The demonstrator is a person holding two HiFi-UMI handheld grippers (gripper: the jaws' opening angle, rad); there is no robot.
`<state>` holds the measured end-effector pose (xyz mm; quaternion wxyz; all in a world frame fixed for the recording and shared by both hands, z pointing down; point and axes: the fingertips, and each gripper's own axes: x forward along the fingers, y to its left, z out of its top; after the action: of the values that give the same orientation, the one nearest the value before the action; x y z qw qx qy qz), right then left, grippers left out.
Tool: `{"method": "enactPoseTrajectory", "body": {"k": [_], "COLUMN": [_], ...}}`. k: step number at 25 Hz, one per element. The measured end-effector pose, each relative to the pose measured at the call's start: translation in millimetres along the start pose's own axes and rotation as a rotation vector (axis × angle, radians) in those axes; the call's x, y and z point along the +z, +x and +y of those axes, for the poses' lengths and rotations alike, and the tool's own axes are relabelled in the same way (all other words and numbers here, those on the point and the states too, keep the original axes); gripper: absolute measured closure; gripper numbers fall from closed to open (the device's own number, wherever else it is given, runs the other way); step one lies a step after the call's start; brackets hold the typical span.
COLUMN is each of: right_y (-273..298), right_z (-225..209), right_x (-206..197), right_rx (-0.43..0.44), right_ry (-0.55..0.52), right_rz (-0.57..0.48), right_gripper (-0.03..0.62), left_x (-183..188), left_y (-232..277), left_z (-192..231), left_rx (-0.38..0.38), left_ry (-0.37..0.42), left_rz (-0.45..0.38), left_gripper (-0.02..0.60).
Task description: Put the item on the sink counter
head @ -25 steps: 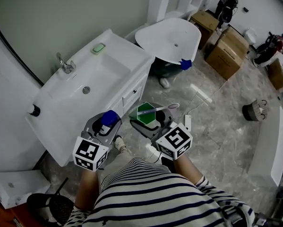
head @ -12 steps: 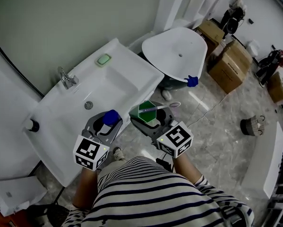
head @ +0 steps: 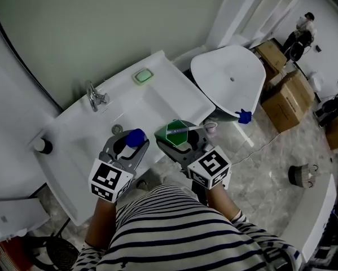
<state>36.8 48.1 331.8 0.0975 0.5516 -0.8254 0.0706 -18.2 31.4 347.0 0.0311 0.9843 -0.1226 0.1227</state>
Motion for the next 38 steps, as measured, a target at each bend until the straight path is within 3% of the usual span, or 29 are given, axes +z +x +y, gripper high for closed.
{"method": "enactPoseTrajectory", "body": {"k": [12, 22, 28, 38], "right_y": [76, 110, 123, 157], "right_z": [-65, -132, -143, -143], "right_x": [7, 13, 9, 5], "right_rx": [0.272, 0.459, 0.563, 0.615], "right_ry": [-0.056, -0.098, -0.136, -0.128], "right_rz": [0.032, 0.053, 0.083, 0.085], "right_gripper": [0.286, 0.286, 0.286, 0.286], "left_x": [5, 13, 12, 1], "left_y": [46, 90, 104, 91], "left_z": [73, 105, 120, 143], "left_rx": [0.264, 0.474, 0.545, 0.638], "left_ry": [-0.083, -0.153, -0.17, -0.177], "left_rz": [0.021, 0.034, 0.046, 0.057], "left_gripper": [0.423, 0.423, 0.423, 0.423]}}
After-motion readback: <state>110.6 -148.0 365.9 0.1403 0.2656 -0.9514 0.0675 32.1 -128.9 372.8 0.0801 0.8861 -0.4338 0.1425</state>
